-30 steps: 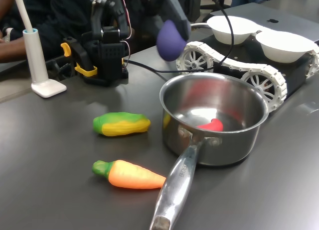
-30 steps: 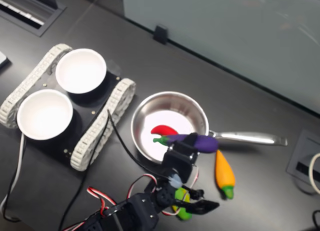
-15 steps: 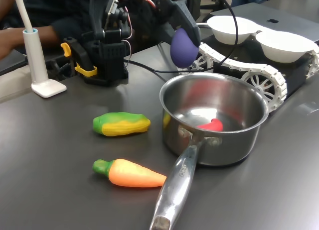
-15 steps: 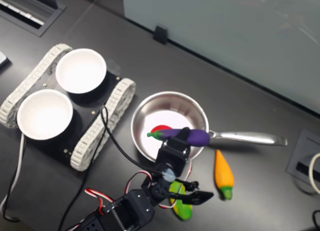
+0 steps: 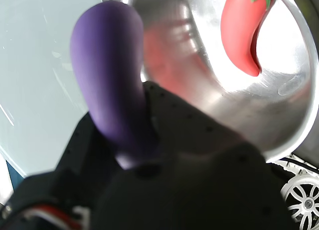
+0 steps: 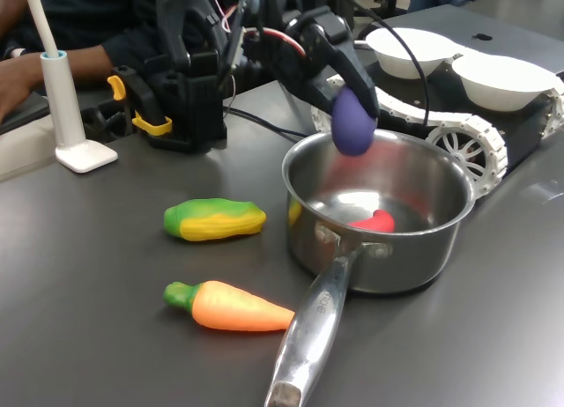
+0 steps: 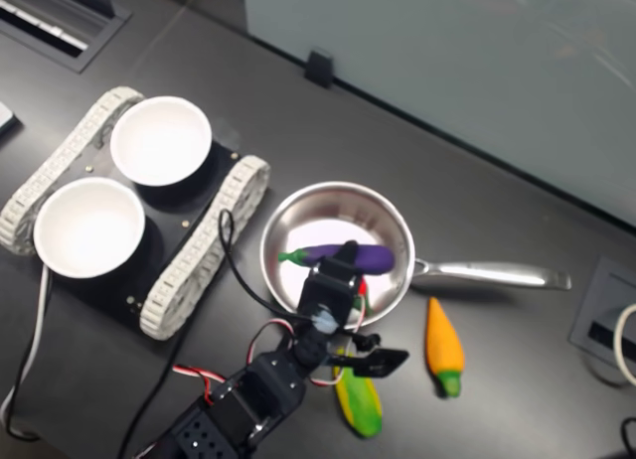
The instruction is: Pick up the brinjal and place them in the pan
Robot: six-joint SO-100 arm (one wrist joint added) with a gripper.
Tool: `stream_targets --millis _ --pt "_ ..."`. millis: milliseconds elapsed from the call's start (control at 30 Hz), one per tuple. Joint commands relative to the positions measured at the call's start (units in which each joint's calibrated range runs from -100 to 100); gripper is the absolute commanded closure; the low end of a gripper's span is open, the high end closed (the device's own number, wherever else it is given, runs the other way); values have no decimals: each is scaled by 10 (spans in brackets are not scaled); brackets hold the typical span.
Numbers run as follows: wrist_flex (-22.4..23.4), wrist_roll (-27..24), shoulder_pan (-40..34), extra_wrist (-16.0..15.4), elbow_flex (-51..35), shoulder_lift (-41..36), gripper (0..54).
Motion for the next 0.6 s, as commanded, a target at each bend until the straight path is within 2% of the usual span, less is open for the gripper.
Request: stream_targets --millis 0,100,333,367,433,567 --pt "-52 -2 -20 9 0 -34 503" --pt "-66 -2 -27 9 18 -37 502" --pt "-65 -2 -41 12 30 -42 498" --pt "-65 0 -43 12 33 -44 489" --pt "-62 -1 -45 12 35 -44 433" --pt "-36 1 -50 12 28 -44 358"
